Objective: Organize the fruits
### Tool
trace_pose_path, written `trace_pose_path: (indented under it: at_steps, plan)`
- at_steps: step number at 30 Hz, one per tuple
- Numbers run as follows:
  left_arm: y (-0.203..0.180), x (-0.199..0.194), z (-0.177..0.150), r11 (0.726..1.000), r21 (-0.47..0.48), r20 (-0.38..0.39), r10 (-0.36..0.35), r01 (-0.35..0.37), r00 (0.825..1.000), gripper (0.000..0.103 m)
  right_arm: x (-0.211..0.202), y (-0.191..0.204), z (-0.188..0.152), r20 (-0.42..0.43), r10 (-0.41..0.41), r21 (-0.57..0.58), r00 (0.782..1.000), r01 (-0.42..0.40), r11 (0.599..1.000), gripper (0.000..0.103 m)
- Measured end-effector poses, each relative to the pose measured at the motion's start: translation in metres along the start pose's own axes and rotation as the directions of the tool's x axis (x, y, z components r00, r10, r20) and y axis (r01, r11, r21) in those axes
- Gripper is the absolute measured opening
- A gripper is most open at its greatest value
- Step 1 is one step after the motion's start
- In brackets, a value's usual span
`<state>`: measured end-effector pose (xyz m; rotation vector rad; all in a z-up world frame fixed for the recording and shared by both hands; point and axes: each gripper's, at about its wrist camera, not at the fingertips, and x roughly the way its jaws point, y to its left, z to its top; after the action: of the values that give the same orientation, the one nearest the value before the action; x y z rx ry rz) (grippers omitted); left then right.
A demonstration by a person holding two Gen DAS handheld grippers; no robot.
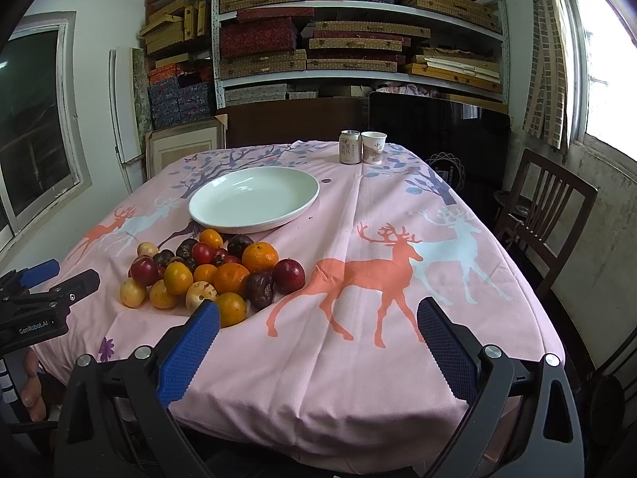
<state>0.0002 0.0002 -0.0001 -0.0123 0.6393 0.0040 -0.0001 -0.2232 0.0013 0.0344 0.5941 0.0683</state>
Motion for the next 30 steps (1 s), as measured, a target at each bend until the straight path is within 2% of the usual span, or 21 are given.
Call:
trace_pose_path:
  at_steps: [30]
  plan:
    - [-0.0002, 0.0003, 0.0, 1.0, 0.002, -0.003, 0.001, -0.001, 1.0, 0.099, -0.0005, -0.0029, -0.0003, -0.006, 0.002, 0.007, 1.0, -0.002, 1.0, 0.1]
